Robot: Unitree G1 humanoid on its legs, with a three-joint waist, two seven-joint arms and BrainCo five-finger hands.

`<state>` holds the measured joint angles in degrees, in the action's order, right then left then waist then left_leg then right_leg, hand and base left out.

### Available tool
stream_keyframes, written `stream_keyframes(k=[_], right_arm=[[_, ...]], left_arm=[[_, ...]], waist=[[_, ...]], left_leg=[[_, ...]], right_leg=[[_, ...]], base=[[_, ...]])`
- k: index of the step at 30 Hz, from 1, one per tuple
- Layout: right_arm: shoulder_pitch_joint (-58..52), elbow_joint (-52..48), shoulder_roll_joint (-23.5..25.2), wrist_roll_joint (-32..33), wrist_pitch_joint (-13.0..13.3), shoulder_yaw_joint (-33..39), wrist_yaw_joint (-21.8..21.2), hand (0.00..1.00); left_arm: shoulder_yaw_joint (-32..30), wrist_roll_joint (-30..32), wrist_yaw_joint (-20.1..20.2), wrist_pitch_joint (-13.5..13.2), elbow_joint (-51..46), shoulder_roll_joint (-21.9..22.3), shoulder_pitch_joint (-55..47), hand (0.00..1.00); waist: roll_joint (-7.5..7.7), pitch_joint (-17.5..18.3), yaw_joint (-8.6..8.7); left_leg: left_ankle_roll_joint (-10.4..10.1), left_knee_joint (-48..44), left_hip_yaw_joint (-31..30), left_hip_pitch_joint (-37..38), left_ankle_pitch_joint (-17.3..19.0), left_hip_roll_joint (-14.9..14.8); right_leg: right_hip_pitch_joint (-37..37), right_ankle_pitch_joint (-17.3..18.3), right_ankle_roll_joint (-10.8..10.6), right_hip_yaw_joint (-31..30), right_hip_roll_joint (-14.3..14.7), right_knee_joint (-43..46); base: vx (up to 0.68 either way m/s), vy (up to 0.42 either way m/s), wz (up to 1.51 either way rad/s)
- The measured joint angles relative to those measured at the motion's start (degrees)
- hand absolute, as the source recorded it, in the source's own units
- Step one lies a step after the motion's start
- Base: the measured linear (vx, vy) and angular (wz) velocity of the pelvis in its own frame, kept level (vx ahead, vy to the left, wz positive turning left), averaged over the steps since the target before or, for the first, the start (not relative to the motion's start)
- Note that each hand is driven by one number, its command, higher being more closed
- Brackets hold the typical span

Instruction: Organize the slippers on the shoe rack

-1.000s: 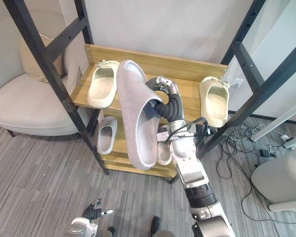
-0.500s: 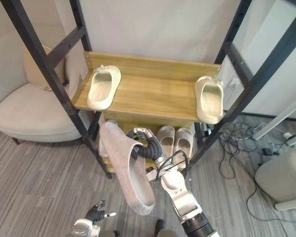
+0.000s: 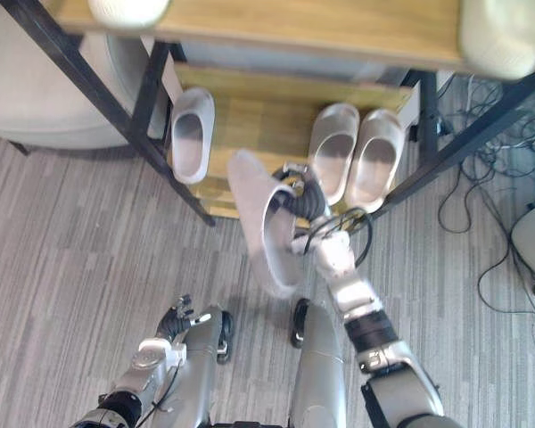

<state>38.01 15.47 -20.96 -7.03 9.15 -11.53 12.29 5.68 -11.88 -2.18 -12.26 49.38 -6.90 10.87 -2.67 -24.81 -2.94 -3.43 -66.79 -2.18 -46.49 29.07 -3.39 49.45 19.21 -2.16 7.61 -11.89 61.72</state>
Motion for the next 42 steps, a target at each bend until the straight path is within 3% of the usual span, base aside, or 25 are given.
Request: stream_keyframes(k=[3, 7, 10, 13, 19, 25, 37, 38, 42], right_arm=[[4.54, 1.72, -1.40, -2.05, -0.66, 0.03, 2.50, 1.00], [10.36, 2.61, -3.50, -2.66, -0.72, 0.05, 5.43, 1.00], [16.42, 7.03, -5.06, -4.34, -1.45, 0.20, 6.70, 1.00], [21.07, 11.26, -5.67, -4.64, -2.30, 0.84, 7.57, 1.00], [27.90, 20.63, -6.92, -6.61, -4.54, 1.81, 9.66, 1.00], [33.64, 27.07, -7.35, -7.07, -5.87, 2.46, 12.78, 1.00], [37.22, 30.59, -7.61, -8.59, -8.90, 7.83, 17.31, 1.00], [37.40, 30.59, -7.61, -8.56, -8.99, 8.68, 17.58, 0.00], [38.57, 31.08, -7.75, -8.45, -9.42, 9.65, 18.07, 0.00]], left_arm=[[-0.35, -0.81, 0.13, -1.11, -4.17, 1.24, -1.76, 0.00], [-3.11, -2.19, 0.27, -3.14, -11.69, 2.72, -5.93, 0.00], [-6.69, -3.25, -3.31, -3.05, -7.99, 2.34, 0.00, 0.00], [-6.84, -3.48, -4.28, -2.72, -6.92, 0.08, 2.50, 0.00], [-5.96, -4.05, -5.47, -0.31, -1.69, -0.91, 1.66, 0.00], [-4.56, -4.13, -6.23, -0.26, -1.50, -0.96, 1.68, 0.00], [-3.44, -5.76, -6.73, -0.31, -1.58, -0.68, 2.09, 0.00], [-3.43, -5.76, -6.72, -0.31, -1.57, -0.61, 2.18, 0.00], [-3.44, -6.21, -6.72, -0.33, -1.55, -0.36, 2.41, 0.00]], waist=[[-1.52, -0.15, -1.25], [-2.17, 0.06, -3.09], [-1.03, -0.50, -3.13], [0.77, -1.54, -3.23], [0.77, -1.54, -3.62], [0.77, -1.53, -4.00], [0.76, -1.37, -5.18], [0.75, -1.36, -5.31], [0.68, -1.26, -5.46]], left_leg=[[0.17, -3.52, 0.01, -4.00, 1.01, -0.02], [-0.28, -6.73, -0.40, -10.77, 1.44, -0.15], [-1.00, -8.65, -1.63, -15.50, 1.01, -0.53], [-1.19, -9.83, -1.64, -18.19, 0.91, -0.17], [-1.30, -9.70, -1.97, -20.75, 0.71, 0.38], [-1.54, -8.34, -2.37, -21.97, -0.40, 1.29], [-2.61, -6.78, -3.85, -23.66, -2.52, 1.98], [-2.68, -6.52, -3.99, -23.77, -2.76, 2.10], [-3.22, -6.26, -4.95, -24.59, -3.39, 2.44]], right_leg=[[3.95, 1.79, -0.35, -0.17, -0.76, 3.96], [10.37, 2.51, -0.30, -0.09, -1.17, 7.32], [14.34, 2.67, -0.20, 1.11, -1.55, 9.26], [17.22, 2.94, 0.64, 1.21, -2.55, 11.25], [18.98, 3.57, 0.41, 1.89, -3.49, 11.40], [19.68, 3.72, 0.61, 2.88, -4.90, 11.03], [19.80, 4.45, 1.94, 5.55, -6.49, 11.22], [19.81, 4.47, 2.01, 5.78, -6.63, 11.21], [19.95, 4.75, 2.82, 6.90, -7.06, 11.37]], base=[[-0.04, 0.023, 0.09], [-0.01, 0.015, 0.06], [0.02, -0.020, 0.18], [0.03, -0.011, 0.13], [0.04, 0.005, 0.11], [0.03, 0.012, 0.14], [0.01, -0.011, 0.14], [0.01, -0.005, 0.10], [0.02, -0.012, 0.13]])
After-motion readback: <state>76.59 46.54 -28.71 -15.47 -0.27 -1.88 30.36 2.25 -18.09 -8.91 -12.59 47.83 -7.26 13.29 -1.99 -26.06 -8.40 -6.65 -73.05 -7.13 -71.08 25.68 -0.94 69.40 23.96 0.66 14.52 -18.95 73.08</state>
